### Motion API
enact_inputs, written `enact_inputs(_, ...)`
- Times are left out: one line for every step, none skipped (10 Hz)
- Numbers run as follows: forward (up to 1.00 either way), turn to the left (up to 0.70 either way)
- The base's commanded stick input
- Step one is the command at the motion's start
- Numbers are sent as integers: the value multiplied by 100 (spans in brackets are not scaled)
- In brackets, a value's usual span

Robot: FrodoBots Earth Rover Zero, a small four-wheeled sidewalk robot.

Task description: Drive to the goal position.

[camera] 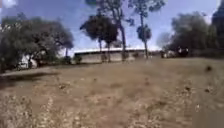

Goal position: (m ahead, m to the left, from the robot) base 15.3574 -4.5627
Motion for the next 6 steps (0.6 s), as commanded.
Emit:
enact_inputs(70, 0)
enact_inputs(70, 0)
enact_inputs(70, 0)
enact_inputs(70, 0)
enact_inputs(70, 0)
enact_inputs(70, 0)
